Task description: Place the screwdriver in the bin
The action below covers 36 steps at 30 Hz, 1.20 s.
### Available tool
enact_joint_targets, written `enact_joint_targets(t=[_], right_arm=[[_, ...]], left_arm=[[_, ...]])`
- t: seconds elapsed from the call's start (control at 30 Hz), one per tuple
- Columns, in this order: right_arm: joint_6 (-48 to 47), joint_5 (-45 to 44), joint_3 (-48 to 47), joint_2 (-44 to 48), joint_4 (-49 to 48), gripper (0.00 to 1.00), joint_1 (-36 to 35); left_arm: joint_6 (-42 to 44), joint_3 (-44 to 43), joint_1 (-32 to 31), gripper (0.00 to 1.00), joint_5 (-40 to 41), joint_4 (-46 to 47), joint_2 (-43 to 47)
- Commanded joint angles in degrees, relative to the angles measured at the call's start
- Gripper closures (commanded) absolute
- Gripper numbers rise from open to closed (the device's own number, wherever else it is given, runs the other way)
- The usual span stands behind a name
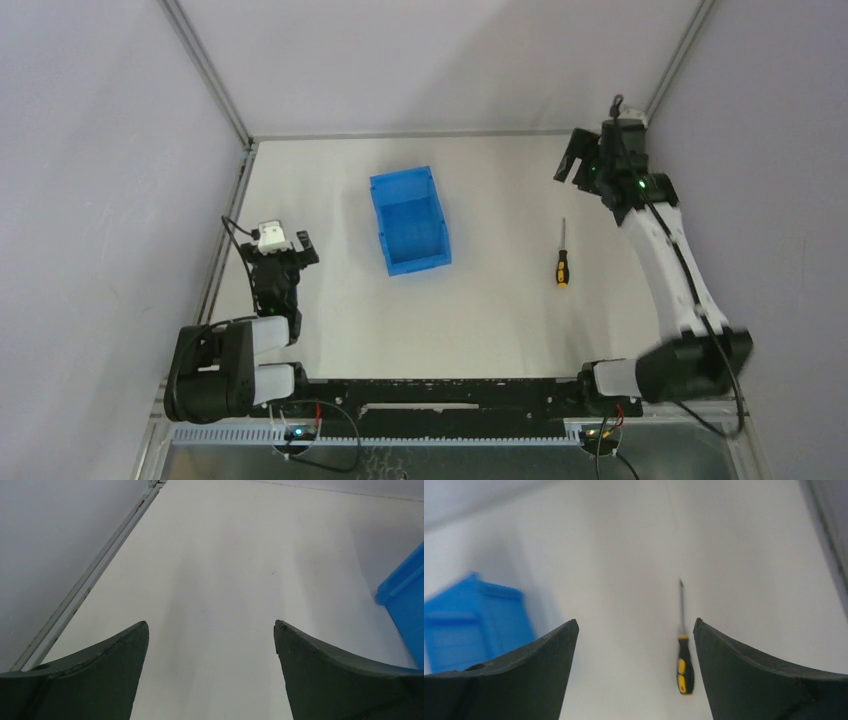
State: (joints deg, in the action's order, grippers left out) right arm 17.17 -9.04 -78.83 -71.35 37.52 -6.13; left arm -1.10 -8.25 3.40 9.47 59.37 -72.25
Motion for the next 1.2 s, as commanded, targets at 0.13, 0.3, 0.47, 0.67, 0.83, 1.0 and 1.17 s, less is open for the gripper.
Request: enact_joint_targets(t=[0.13, 0.3, 0.47, 0.67, 0.83, 1.0, 1.17], right_arm=[[-3.60, 5.61, 2.58, -25.01, 14.07, 0.24, 4.55], [-3.25, 4.50, 6.01, -34.14, 9.70, 0.35, 4.64], [-3.64, 3.02, 6.49, -38.96, 9.16, 0.60, 4.55], [-4.95, 1.20, 1.47, -35.90, 15.06, 1.00, 4.57], [-5.73, -0.32, -11.04, -34.03, 29.85, 1.00, 4.63], [-5.77, -3.07, -23.10, -35.06, 43.11, 1.00, 4.57], [-4.43, -2.15, -31.03, -36.61, 46.14, 1.00, 4.90]], left_arm=[[-0.33, -2.70, 0.04, 0.00, 0.50, 1.53, 0.09], [-0.35, -2.67, 0.03, 0.00, 0.46, 1.53, 0.09], [-0.35, -2.70, 0.04, 0.00, 0.47, 1.53, 0.10], [-0.30, -2.65, 0.03, 0.00, 0.47, 1.53, 0.09], [-0.30, -2.65, 0.03, 0.00, 0.47, 1.53, 0.11], [-0.32, -2.68, 0.03, 0.00, 0.47, 1.53, 0.11], [-0.33, -2.71, 0.03, 0.00, 0.51, 1.53, 0.10]])
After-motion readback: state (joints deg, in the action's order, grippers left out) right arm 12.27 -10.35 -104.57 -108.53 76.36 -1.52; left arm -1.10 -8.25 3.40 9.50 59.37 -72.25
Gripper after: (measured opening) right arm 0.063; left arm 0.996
